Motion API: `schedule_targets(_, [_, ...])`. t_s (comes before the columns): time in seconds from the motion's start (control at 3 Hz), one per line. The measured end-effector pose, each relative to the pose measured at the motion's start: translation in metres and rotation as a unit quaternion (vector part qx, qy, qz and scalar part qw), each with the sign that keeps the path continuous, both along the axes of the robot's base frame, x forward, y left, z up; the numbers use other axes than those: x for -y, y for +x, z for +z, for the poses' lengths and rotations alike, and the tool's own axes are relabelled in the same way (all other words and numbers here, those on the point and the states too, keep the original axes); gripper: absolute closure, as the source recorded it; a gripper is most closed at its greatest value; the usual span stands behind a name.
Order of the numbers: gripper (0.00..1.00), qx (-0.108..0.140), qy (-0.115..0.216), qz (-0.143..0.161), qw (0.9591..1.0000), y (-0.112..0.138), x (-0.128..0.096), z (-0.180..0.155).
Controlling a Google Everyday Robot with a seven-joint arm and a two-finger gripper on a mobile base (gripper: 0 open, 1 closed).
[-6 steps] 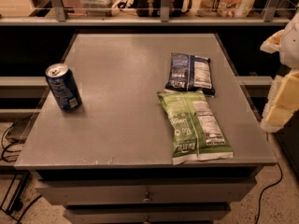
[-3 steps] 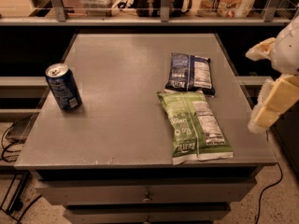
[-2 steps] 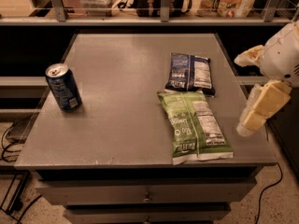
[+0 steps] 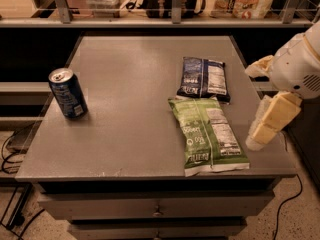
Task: Move green jalapeno chip bag near pepsi can
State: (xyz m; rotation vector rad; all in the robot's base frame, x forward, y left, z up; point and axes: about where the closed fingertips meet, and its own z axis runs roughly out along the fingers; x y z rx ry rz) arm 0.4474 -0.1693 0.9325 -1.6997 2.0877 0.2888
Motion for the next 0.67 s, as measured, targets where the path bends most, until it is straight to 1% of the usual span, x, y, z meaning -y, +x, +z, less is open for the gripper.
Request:
schedule_targets(0.33, [0.00,-0.006,0.015,-0.013,0.9998,-0.004,-0.015,-0.020])
schedule_targets(0.67, [0.00,-0.012,0.029,-0.024,0.9992,0.000,-0.034,-0.053])
